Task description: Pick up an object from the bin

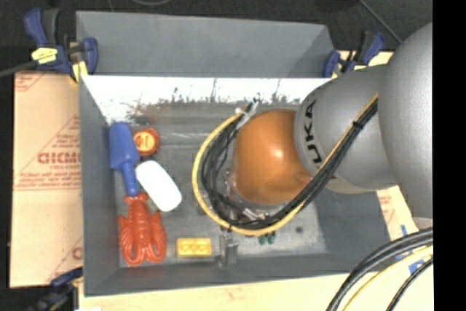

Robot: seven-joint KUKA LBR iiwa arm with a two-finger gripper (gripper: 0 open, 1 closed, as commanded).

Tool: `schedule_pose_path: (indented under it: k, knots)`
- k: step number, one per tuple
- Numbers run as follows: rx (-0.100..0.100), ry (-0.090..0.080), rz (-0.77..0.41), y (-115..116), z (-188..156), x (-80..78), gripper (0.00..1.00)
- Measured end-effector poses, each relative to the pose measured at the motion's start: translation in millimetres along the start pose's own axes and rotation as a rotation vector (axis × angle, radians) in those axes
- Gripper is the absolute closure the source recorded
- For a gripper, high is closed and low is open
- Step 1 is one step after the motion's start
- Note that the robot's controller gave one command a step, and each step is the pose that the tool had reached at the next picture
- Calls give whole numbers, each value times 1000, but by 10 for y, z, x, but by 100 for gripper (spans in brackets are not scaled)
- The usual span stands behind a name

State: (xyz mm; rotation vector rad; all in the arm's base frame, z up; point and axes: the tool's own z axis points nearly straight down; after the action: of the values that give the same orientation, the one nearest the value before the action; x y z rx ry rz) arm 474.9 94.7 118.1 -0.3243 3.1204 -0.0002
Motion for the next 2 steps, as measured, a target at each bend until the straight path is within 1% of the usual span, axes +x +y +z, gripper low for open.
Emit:
schedule_pose_path:
  k: [1,2]
  knots:
    - [-1,1,-25,170,262,-85,0]
    - [0,0,-243,345,452,-82,100]
